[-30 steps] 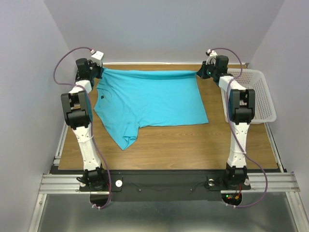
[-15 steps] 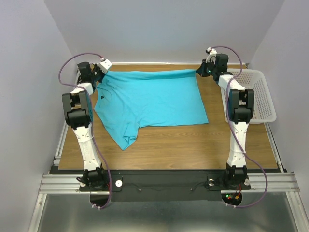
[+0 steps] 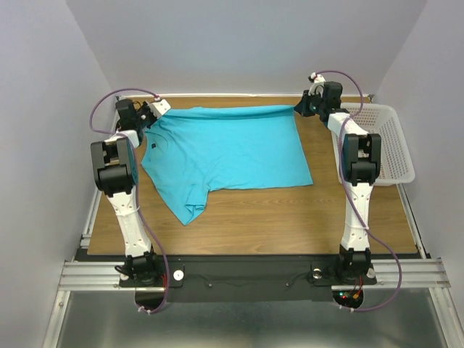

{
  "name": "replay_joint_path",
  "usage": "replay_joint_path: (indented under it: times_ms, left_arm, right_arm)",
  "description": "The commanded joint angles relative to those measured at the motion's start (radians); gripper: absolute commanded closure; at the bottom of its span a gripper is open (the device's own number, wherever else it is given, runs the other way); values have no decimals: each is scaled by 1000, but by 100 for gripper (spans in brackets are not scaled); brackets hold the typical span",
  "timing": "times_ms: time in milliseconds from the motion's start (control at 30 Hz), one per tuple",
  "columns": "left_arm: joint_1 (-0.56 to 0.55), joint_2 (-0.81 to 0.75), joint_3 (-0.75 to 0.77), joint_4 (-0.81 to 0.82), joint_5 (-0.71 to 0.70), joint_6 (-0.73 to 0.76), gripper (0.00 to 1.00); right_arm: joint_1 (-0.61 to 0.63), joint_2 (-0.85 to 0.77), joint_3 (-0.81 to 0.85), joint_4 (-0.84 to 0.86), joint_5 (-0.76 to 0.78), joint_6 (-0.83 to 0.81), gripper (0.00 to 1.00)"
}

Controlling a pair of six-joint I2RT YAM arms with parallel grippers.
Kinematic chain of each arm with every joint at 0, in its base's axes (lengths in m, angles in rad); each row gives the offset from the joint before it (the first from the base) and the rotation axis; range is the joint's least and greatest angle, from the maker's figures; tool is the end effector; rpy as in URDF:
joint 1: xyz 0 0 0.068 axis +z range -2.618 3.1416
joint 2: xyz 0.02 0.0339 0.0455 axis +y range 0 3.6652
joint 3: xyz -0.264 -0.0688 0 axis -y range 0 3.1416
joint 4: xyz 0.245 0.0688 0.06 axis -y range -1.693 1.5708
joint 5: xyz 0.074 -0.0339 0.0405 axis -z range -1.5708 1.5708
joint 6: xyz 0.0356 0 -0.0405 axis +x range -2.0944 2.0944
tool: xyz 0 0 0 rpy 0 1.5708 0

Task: Fold and stack the t-shirts
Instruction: Flatten the tshirt out

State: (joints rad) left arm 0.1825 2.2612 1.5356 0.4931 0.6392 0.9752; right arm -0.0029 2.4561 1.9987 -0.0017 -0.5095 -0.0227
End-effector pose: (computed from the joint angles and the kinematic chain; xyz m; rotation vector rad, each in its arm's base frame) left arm 0.5064 0.0719 0.1757 1.0710 1.4020 0.2656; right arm 0.5649 0.0157 0.1797 -0.3393 1.9733 0.4989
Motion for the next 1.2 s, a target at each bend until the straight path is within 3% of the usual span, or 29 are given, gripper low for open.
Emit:
replay_joint_path:
  times_ms: [0,400,633,833,1167]
  left_arm:
    - [8,-94,3,143,37,23,98]
    - [8,-141,-104,266,45,115,98]
    - [9,-253,-233,397,79,60,98]
    - [21,-506,-426,562,74,-13,99]
    - [23,-954,-690,817,50,-233,100]
  right_arm:
    - [1,3,51,14,-7,-6,99]
    - [1,-26,32,14,-17,-13,99]
    - [0,-132,-12,14,-41,-54,99]
    - [-12,-350,-55,-89,-122,-126,99]
    - [-19,-707,41,-372,-150,-224,99]
